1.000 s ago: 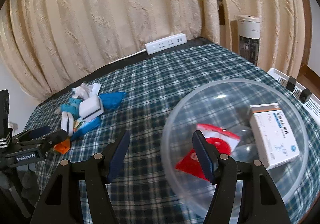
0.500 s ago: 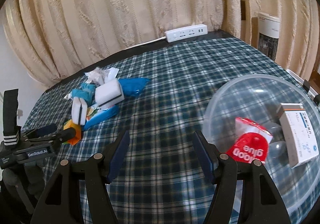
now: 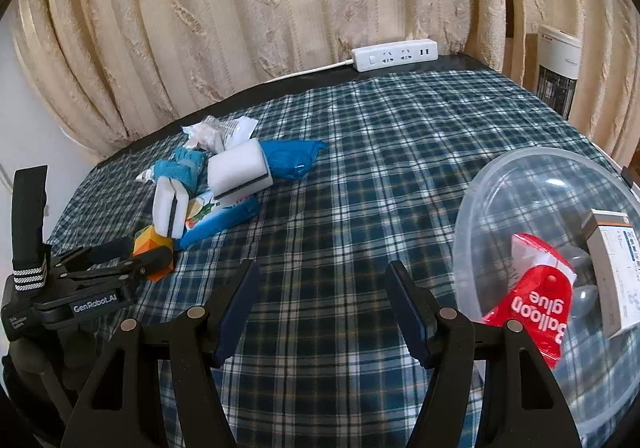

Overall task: Organize objects
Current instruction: 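Grasp the orange-and-yellow toy block with the left gripper, then grasp the white sponge with the right gripper while left holds the block, then carry the block with left gripper while right carries the sponge over the clear bowl, then open left gripper to drop the block while right releases the sponge into the bowl, then withdraw both open grippers from the bowl toward the remaining pile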

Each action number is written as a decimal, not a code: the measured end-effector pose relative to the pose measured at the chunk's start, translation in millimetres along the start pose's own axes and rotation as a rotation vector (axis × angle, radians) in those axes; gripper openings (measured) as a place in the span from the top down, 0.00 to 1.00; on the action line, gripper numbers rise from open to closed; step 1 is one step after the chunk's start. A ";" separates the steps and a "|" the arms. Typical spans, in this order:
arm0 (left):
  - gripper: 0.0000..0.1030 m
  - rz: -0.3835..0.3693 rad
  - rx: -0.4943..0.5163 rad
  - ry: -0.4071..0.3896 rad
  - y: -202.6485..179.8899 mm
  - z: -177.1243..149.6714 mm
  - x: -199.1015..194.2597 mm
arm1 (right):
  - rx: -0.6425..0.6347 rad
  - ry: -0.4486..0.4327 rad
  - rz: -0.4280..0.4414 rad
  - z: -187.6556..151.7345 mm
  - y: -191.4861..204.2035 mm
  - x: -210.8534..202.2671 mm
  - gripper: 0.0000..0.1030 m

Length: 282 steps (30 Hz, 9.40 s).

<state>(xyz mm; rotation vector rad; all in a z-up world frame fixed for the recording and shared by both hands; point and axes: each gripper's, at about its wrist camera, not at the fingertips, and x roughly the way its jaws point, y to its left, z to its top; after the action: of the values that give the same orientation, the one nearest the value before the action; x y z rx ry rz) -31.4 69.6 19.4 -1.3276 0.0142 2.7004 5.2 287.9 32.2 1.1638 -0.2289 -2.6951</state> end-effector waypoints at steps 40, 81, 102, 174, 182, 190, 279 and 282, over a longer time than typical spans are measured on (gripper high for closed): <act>0.56 -0.058 0.066 -0.027 -14.2 -9.5 -9.2 | -0.030 0.043 0.019 -6.0 22.2 14.3 0.35; 0.56 0.102 -0.249 -0.128 87.2 4.7 -46.3 | -0.728 -0.005 -0.029 12.5 173.8 86.5 0.29; 0.56 0.071 -0.212 -0.122 77.7 2.6 -45.0 | -0.510 0.030 0.108 18.8 149.0 71.6 0.50; 0.56 -0.176 0.243 -0.106 -129.7 24.5 -51.4 | 0.231 -0.159 -0.176 -47.8 -141.9 -101.7 0.45; 0.56 -0.240 0.286 -0.094 -156.8 29.9 -48.7 | 0.240 -0.165 -0.154 -50.6 -147.7 -102.8 0.40; 0.56 -0.293 0.332 -0.085 -182.3 34.1 -43.8 | 0.249 -0.187 -0.156 -52.4 -154.4 -107.8 0.40; 0.05 -0.014 0.054 -0.018 -27.5 8.0 -23.4 | 0.063 -0.117 0.019 -28.4 -56.1 -60.9 0.36; 0.05 0.018 0.021 -0.006 -6.7 3.4 -22.2 | 0.047 -0.113 0.031 -26.7 -48.3 -58.2 0.36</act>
<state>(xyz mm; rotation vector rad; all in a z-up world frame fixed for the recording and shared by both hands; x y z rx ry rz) -19.9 73.9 39.4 -1.3199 0.0534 2.7115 58.1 346.9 44.4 1.0128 -0.3256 -2.7448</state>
